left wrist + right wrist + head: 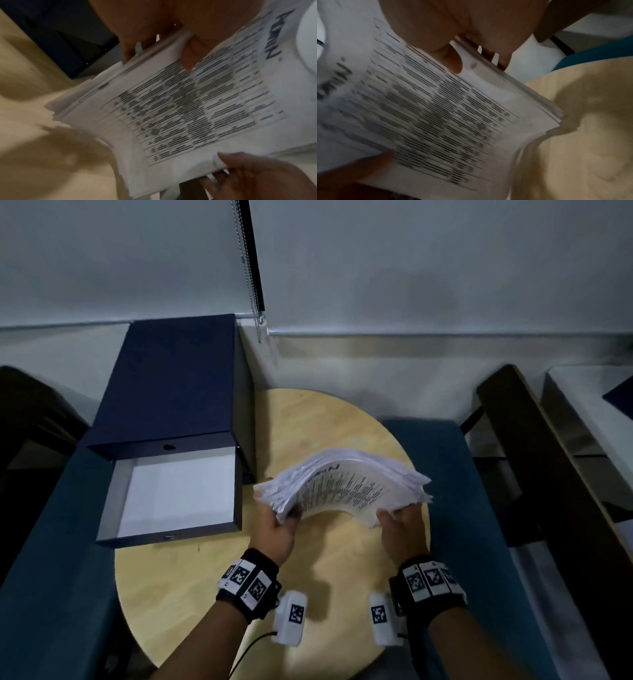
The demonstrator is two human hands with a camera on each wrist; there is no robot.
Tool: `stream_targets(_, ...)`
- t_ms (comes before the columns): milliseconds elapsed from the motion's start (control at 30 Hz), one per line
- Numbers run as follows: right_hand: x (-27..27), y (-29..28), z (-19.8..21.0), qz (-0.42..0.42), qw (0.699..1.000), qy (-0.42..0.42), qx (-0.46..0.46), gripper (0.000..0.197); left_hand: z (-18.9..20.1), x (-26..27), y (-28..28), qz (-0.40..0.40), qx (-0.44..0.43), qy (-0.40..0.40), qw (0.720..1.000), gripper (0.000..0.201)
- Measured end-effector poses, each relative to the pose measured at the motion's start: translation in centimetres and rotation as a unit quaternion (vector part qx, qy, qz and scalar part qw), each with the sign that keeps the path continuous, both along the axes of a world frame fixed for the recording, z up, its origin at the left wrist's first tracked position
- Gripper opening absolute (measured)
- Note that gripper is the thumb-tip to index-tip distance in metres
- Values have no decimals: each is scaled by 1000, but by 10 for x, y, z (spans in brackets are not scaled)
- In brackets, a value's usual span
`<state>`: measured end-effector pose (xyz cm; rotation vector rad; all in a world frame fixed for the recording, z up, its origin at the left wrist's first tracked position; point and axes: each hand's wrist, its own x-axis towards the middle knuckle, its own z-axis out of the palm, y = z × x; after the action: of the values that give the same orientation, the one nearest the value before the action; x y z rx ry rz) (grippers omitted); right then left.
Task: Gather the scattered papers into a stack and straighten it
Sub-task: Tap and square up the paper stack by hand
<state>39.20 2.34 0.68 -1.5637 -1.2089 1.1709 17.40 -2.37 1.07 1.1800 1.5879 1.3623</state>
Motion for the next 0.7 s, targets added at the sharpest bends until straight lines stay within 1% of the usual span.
stream_targets(33, -1, 0, 1, -9, 1000, 7, 13, 59, 3, -2, 1, 9, 16, -23, 1000, 41)
stream_targets(133, -3, 1, 4, -20, 998, 33, 50, 68, 5, -8, 4, 36, 37, -76, 996, 49)
stream_targets(267, -6, 3, 9, -23, 997, 55, 58, 76, 7, -15, 10, 38, 43, -123, 991, 59)
stream_targets(300, -5, 4, 9, -15, 996, 57, 60, 75, 8, -16, 11, 34, 46, -135, 989, 62)
stream_targets(367, -5, 6, 9, 2, 996, 61, 71, 74, 10, -17, 15, 25, 56, -146, 987, 66)
stream_targets(433, -5, 7, 10, -3, 994, 91, 67, 78, 10, -17, 20, 20, 66, -150, 986, 68)
stream_targets(500, -6, 10, 9, -2, 993, 98, 71, 79, 8, -20, 26, 24, 56, -158, 986, 71)
stream_targets(567, -10, 12, 8, 10, 994, 88, 60, 80, 4, -25, 29, 33, 32, -148, 988, 75)
stream_targets(633, -12, 17, 4, 29, 996, 63, 51, 78, -2, -33, 34, 39, 8, -105, 994, 78)
stream_targets(667, -14, 20, 1, 41, 997, 35, 54, 68, -3, -34, 37, 32, -8, -77, 996, 75)
stream_targets(700, -15, 23, -1, 50, 997, -1, 52, 52, -4, -35, 40, 21, -19, -48, 998, 69)
